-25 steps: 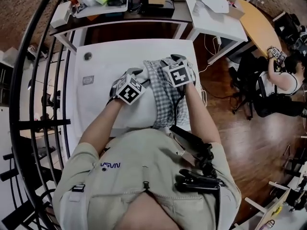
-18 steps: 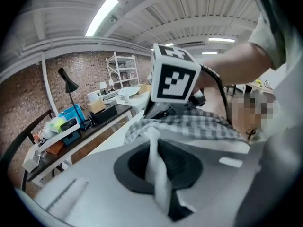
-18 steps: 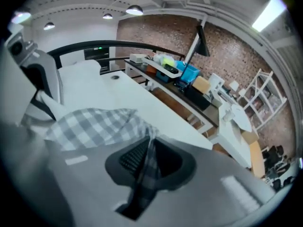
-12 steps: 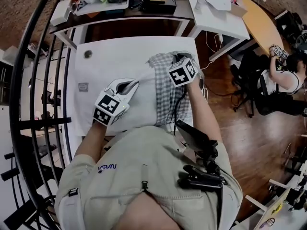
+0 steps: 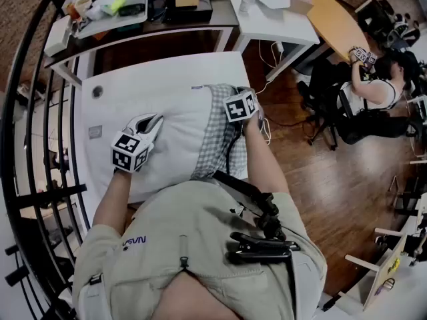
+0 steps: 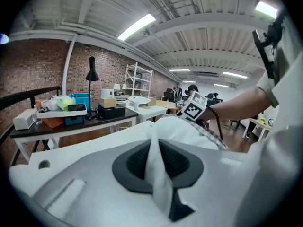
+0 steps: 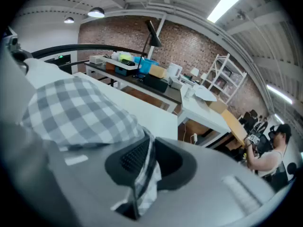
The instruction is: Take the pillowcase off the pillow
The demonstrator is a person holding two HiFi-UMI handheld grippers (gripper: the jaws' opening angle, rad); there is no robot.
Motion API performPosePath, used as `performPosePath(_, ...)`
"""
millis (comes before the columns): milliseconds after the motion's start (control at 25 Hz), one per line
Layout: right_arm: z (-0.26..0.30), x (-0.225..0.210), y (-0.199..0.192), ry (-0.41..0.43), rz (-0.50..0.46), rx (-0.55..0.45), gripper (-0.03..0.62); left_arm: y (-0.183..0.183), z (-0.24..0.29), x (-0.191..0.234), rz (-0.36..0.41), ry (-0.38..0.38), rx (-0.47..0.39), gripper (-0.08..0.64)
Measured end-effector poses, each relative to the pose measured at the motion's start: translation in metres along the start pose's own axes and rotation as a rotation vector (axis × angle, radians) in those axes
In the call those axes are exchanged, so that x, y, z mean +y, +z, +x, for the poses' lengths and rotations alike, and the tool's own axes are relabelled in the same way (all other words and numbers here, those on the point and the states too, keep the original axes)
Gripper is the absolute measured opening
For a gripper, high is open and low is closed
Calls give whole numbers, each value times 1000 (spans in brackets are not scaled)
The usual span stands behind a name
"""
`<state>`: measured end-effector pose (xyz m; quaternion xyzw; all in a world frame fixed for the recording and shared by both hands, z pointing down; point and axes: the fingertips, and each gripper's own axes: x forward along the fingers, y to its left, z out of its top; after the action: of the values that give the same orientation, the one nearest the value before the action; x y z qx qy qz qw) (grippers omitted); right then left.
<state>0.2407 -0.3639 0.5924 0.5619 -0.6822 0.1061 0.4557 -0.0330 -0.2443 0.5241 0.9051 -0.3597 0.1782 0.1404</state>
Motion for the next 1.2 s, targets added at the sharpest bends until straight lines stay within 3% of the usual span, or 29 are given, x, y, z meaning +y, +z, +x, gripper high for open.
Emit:
performPosePath(80, 0, 7, 0, 9, 27, -15, 70, -1, 3, 4, 34, 8, 16, 89)
performPosePath(160, -15, 10, 19, 42, 42, -119, 121, 6, 0, 0, 61, 25, 0, 150)
performPosePath(320, -81, 1, 30, 68, 187, -294, 121, 37, -17, -32, 154, 33, -49, 214)
performPosePath(480, -135, 23, 10, 155, 288, -379, 121, 32, -37, -84, 242, 19, -11, 238)
performPosePath(720, -176, 46, -26, 254, 249, -397, 121, 2, -19, -149, 341, 8, 68, 288)
performPosePath(920, -197, 98, -64, 315, 230, -346, 121, -46, -21, -150, 347, 31, 163, 302)
performPosePath(1080, -208, 153, -104, 364, 222, -231, 143, -76, -14, -140, 386, 30, 218, 302)
performPosePath(1200, -192, 193, -127, 313, 120, -165, 189, -81, -7, -137, 403, 6, 225, 222)
